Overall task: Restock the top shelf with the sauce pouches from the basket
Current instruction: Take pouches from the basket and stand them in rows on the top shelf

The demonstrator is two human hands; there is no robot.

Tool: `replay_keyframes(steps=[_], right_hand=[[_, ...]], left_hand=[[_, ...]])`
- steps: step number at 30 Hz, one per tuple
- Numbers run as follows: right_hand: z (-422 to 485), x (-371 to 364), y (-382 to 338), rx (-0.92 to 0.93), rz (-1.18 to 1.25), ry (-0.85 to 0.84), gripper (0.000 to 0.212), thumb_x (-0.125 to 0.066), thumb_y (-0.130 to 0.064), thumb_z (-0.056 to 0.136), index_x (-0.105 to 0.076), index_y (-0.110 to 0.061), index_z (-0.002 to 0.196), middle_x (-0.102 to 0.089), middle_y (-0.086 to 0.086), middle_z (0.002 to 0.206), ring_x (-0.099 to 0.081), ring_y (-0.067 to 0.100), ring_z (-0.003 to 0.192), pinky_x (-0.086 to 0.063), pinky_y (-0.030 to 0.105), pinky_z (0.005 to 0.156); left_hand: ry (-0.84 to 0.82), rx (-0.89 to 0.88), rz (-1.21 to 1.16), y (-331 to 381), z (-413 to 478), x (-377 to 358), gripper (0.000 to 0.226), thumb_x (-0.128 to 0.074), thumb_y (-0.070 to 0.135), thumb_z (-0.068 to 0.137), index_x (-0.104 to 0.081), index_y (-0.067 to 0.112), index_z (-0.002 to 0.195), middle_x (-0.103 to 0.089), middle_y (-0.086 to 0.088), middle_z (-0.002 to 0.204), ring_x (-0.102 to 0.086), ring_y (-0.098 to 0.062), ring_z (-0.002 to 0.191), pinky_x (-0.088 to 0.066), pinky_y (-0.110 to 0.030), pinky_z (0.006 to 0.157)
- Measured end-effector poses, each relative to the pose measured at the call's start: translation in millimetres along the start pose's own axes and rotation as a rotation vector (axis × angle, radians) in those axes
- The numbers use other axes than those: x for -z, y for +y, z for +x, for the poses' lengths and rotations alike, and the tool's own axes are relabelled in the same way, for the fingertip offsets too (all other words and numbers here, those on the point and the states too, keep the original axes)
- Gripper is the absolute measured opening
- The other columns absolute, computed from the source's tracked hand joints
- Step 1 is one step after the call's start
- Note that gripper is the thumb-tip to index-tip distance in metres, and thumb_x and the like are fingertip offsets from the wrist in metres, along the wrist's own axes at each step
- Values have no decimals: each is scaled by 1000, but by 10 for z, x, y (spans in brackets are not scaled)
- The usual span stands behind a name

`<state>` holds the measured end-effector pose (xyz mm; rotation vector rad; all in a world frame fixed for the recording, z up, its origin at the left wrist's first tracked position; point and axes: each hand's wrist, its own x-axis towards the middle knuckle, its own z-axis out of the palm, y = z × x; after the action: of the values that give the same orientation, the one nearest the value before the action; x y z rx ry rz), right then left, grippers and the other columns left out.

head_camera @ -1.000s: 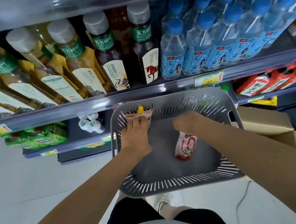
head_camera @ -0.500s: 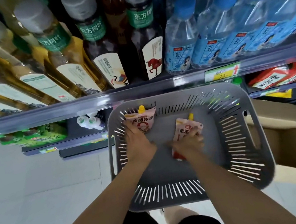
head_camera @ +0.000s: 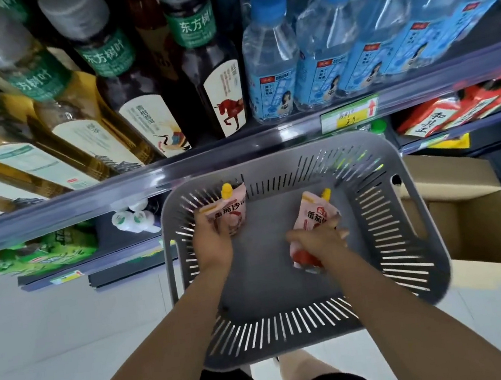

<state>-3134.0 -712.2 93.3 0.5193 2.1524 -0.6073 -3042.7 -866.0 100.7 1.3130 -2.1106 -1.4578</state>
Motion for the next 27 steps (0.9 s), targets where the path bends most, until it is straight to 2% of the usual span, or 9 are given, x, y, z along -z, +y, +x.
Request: replay_keyframes(steps=[2,7,9,15,17,19,21,24,27], right_hand=[[-47,92,-11,-4,-11,-17,136,-81,-44,46,6,-18,148,-21,16,142,-32,41,128,-46,55,96],[-101,336,31,36,-108,12,124,-79,-39,66,6,-3,149,-12,22,148,-25,41,135,-41,48,104],[-99,411,28,50,-118,16,123,-78,-39,65,4,-2,149,-15,22,146,-27,41,133,-42,48,103],[-129,574,68,86,-109,3,121,-81,-41,61,-7,-3,148,-21,22,144,-33,39,132,-40,46,106],[-147,597,95,65,-48,-8,112,-81,-41,57,-22,1,143,-28,19,135,-42,34,122,-49,42,94],[-168,611,103,45,75,-43,104,-80,-43,44,-39,-1,130,-43,17,127,-54,29,104,-55,37,76],[-142,602,118,32,235,-122,96,-76,-39,30,-51,-5,116,-59,17,114,-64,31,90,-58,41,71],[-204,636,123,-17,460,-253,79,-78,-24,40,-56,-6,114,-68,19,101,-70,31,79,-59,41,60],[-236,686,150,31,527,-307,66,-76,-17,58,-54,-6,119,-67,17,104,-67,26,73,-54,29,47]], left_hand=[[-40,-35,61,23,-41,46,28,-52,5,97,-55,-2,123,-60,-5,113,-56,-20,109,-42,-6,83],[-187,-114,268,42,-154,122,36,-49,21,99,-53,5,132,-64,-15,120,-60,-29,110,-44,-22,85],[-283,-104,358,34,-167,115,36,-47,24,100,-53,4,130,-63,-16,122,-59,-31,111,-45,-29,88],[-836,31,568,-44,13,-70,31,-50,25,98,-57,8,123,-63,-13,124,-59,-27,113,-47,-35,95],[-825,28,564,-7,16,-186,32,-47,24,100,-54,7,126,-60,-14,127,-57,-27,114,-44,-30,90],[-677,-19,616,12,-9,-303,33,-41,26,102,-48,7,128,-59,-15,126,-56,-30,113,-41,-31,85],[-549,-38,678,-33,-79,-376,41,-47,29,98,-39,7,132,-56,-18,126,-56,-33,112,-43,-36,87],[-591,2,783,-177,-230,-462,100,-70,50,78,-12,8,149,-38,-14,142,-41,-34,128,-38,-45,105],[-577,-47,967,-279,-334,-546,118,-72,56,71,1,10,151,-19,-11,151,-22,-33,139,-30,-49,110]])
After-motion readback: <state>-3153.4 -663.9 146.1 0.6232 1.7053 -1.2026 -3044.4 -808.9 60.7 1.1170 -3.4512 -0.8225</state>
